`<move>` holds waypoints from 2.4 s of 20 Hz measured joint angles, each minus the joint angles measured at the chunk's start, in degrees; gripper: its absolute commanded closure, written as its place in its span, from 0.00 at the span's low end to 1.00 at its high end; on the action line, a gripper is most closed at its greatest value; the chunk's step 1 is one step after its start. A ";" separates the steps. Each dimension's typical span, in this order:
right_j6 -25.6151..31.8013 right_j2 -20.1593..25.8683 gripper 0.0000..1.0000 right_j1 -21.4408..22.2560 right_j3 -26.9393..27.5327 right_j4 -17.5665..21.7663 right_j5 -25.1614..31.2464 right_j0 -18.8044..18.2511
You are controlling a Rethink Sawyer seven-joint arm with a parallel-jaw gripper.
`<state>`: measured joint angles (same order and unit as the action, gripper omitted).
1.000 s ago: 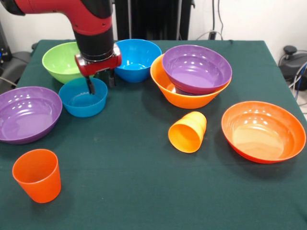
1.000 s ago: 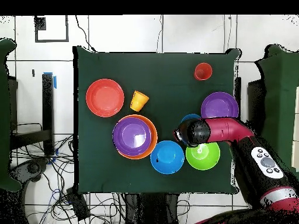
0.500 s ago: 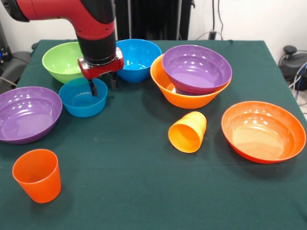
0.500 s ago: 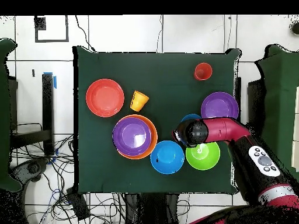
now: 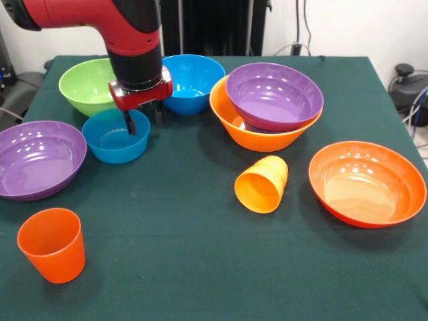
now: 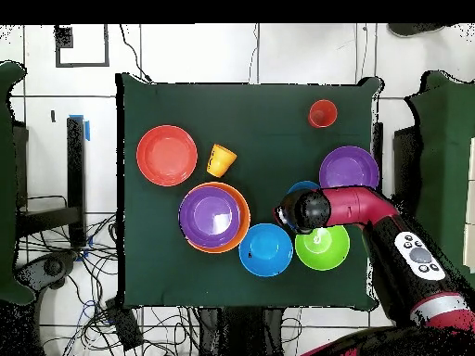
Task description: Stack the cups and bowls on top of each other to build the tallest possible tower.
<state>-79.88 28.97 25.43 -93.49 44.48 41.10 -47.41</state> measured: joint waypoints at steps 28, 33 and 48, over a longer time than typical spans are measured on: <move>0.00 1.03 1.00 0.42 0.17 0.01 0.01 -0.21; 0.00 1.49 1.00 0.59 0.16 0.00 0.01 -0.41; 0.00 4.28 1.00 9.79 -0.02 -5.73 4.76 0.51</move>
<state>-79.88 33.26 35.22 -93.51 38.75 45.86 -46.91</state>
